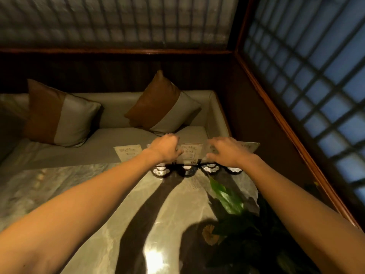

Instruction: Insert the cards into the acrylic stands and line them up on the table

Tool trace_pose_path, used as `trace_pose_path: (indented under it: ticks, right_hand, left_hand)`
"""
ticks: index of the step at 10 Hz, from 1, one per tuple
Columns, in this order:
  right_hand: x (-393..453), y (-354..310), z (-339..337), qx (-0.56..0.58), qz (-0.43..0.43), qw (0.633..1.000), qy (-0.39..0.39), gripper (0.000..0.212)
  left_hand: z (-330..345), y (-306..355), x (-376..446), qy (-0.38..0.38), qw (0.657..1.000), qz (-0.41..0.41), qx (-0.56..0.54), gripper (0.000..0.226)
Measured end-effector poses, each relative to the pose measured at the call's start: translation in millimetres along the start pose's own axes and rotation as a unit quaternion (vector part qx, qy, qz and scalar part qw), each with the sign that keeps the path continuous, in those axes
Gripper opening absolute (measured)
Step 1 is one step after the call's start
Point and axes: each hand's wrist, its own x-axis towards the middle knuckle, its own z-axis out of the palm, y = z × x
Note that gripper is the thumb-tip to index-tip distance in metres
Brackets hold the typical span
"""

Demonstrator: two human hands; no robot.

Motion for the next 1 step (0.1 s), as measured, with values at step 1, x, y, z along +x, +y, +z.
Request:
trace_pose_path:
  ticks: [1]
  right_hand:
    - [-32.6,-51.1,-16.4,0.033,0.008,0.999,-0.029,0.067]
  left_hand:
    - [-30.3,-14.4,-54.4,-0.049,0.997,-0.008,0.061,0.057]
